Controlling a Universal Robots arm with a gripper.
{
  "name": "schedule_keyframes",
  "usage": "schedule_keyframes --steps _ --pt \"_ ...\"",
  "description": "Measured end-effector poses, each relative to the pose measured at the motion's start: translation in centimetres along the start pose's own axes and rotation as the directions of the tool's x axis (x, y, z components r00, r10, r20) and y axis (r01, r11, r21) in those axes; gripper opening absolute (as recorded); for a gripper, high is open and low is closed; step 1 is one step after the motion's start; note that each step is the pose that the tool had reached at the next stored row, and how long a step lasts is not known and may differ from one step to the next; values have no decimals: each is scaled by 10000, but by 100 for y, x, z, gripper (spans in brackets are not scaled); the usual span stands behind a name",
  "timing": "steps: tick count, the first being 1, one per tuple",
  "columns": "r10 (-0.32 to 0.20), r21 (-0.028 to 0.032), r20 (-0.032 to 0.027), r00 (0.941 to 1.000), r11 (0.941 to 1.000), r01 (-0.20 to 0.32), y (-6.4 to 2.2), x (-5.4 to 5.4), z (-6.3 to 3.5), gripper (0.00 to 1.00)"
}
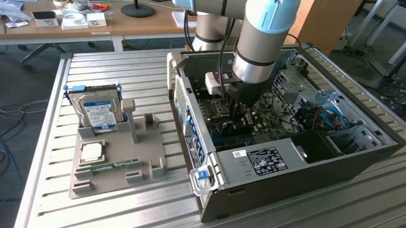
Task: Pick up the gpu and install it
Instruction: 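Insert the gpu into the slot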
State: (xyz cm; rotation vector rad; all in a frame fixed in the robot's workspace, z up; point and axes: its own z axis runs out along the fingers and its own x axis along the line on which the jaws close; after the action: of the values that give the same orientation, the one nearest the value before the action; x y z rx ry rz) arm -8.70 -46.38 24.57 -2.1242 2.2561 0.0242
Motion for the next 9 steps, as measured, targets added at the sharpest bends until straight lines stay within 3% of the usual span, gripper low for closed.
schedule_keyframes --steps 5,9 --pt "0 1 -10 10000 10000 0 -2 -3 -75 34" --pt "0 2 -8 10000 10000 0 -2 -3 -77 34"
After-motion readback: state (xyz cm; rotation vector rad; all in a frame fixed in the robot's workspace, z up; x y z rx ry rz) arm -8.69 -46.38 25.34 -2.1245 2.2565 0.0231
